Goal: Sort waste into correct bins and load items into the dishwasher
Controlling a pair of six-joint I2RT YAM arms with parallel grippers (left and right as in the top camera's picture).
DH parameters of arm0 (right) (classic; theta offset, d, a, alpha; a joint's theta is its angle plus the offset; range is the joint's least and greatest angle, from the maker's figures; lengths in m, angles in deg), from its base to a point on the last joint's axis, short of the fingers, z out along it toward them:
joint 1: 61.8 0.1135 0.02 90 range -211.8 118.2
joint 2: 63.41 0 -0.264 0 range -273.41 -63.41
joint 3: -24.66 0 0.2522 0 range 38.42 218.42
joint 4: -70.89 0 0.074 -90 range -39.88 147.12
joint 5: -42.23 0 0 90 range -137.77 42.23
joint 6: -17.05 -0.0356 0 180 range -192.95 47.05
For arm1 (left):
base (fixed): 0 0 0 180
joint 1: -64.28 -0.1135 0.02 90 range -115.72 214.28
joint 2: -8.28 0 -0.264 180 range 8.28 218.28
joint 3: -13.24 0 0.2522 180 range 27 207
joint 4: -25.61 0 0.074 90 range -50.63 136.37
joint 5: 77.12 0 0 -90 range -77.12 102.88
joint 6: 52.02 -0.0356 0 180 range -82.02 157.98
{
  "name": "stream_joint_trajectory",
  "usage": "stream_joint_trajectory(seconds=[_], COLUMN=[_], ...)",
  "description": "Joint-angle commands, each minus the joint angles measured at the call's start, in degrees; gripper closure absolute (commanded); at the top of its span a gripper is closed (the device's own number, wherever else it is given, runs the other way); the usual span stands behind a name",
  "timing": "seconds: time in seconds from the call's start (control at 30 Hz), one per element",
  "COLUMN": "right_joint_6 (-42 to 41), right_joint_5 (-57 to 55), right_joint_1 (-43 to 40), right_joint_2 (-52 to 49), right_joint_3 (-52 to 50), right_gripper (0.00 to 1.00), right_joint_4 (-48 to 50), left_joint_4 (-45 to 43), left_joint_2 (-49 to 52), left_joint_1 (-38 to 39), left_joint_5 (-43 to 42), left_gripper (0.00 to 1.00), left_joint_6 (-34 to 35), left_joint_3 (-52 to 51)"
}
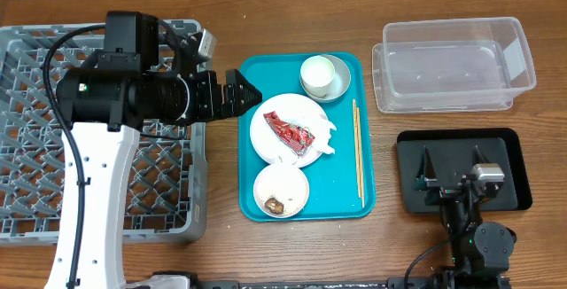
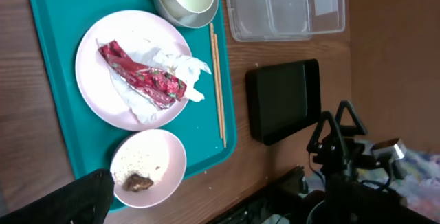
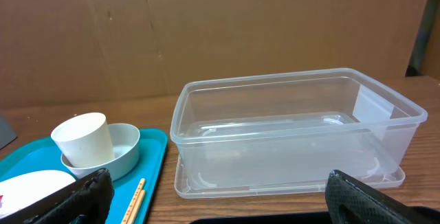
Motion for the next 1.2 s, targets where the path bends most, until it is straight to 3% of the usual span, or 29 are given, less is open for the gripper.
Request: stream_joint_trajectory(seconds=[0.0,0.17,0.3,0.33,0.4,0.47,0.57,0.63,0.8,1.07,1.17], right_joint_6=[0.42,0.42,0.42,0.42,0.42,0.42,0.42,0.42,0.42,0.42,0.42], right_joint_5=[-0.55,-0.55,-0.55,-0.55,-0.55,-0.55,-0.55,-0.55,-0.55,-0.55,-0.55], right_joint_1=[-0.28,-0.28,-0.28,-0.28,-0.28,-0.28,-0.28,-0.28,-0.28,-0.28,-0.28], right_joint_2=[0.42,0.42,0.42,0.42,0.42,0.39,0.39,0.39,0.42,0.42,0.39], right_joint_3=[-0.61,-0.61,-0.61,-0.61,-0.61,-0.61,-0.61,-0.61,-0.61,-0.61,-0.61], right_gripper=[0.00,0.00,0.00,0.00,0.00,0.00,0.00,0.00,0.00,0.00,0.00], right_joint_4=[0.44,0.44,0.44,0.44,0.44,0.44,0.44,0.44,0.44,0.44,0.44], left_joint_4=[0.39,3.72,4.90,4.98,4.61,3.61,1.44,0.48,2.43,4.50,4.22], left_joint_2=[1.18,1.68,1.66,1.66,1.66,1.66,1.68,1.68,1.64,1.55,1.55], left_joint_1=[-0.22,-0.17,1.79,2.80,5.44,7.98,10.62,11.04,7.17,-2.56,-4.33], left_joint_5=[-1.05,-1.55,-8.44,-8.96,-7.80,-5.03,3.02,12.76,31.21,30.71,35.45], left_gripper=[0.00,0.00,0.14,0.14,0.03,0.00,0.00,0.00,0.00,0.00,0.00], left_joint_6=[3.85,3.23,-8.85,-10.67,-11.72,-11.58,-7.48,-0.26,10.51,10.95,10.93], left_joint_3=[1.68,1.68,1.68,1.68,1.68,1.68,1.68,1.73,3.48,6.03,6.03])
